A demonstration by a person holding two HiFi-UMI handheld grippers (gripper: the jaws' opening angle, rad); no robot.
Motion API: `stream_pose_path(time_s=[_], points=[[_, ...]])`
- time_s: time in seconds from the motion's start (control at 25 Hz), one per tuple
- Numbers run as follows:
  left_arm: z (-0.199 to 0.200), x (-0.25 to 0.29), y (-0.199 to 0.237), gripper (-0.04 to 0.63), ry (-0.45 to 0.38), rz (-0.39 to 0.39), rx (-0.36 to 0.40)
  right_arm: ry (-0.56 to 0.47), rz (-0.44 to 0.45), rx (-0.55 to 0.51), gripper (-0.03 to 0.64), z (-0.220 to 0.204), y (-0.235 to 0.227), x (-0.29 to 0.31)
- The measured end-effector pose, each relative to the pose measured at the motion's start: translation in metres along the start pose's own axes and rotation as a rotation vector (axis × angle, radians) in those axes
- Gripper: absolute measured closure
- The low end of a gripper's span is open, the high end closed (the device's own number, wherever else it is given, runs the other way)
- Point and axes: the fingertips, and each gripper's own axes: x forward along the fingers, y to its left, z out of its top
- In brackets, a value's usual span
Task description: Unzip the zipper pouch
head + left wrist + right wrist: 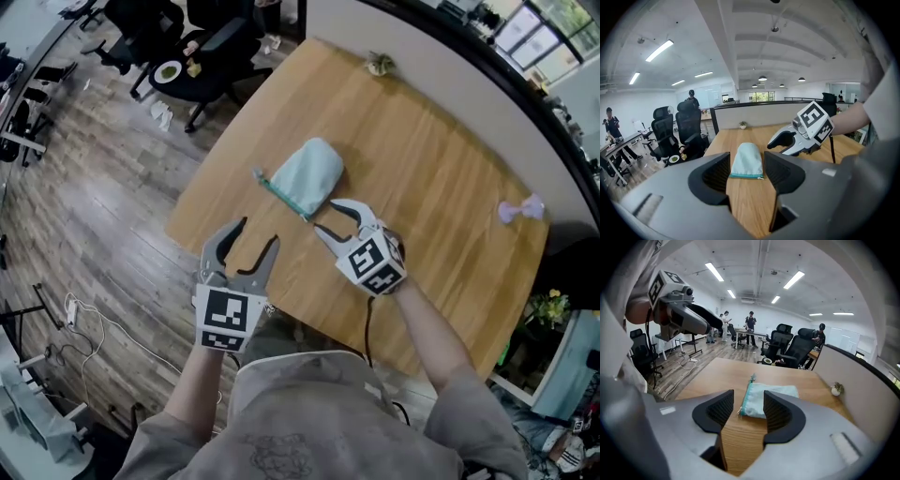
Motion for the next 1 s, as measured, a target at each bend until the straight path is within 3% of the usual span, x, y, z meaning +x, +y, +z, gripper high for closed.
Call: stream_pose_path(time_s=[0.4, 0.68, 0.92, 1.0], points=[[-0.064, 0.045, 0.007, 0.368, 0.059, -0.022, -0.031, 0.078, 0.114, -0.069, 0.426, -0.055, 0.000, 0.072], [-0.097, 0.058, 0.009, 0.368, 0.094, -0.042, -0.045, 0.111, 0.169, -0.037, 0.428, -0.076, 0.008, 0.104], [-0.106, 0.057, 0.014, 0.369, 0.103, -0.048, -0.045, 0.141, 0.178, -0.020, 0.549, -0.082, 0.014, 0.108], [-0.107, 0.054, 0.016, 0.370, 0.104, -0.048, -0.048, 0.120, 0.181, 0.023, 0.554, -0.075, 0.017, 0.106]])
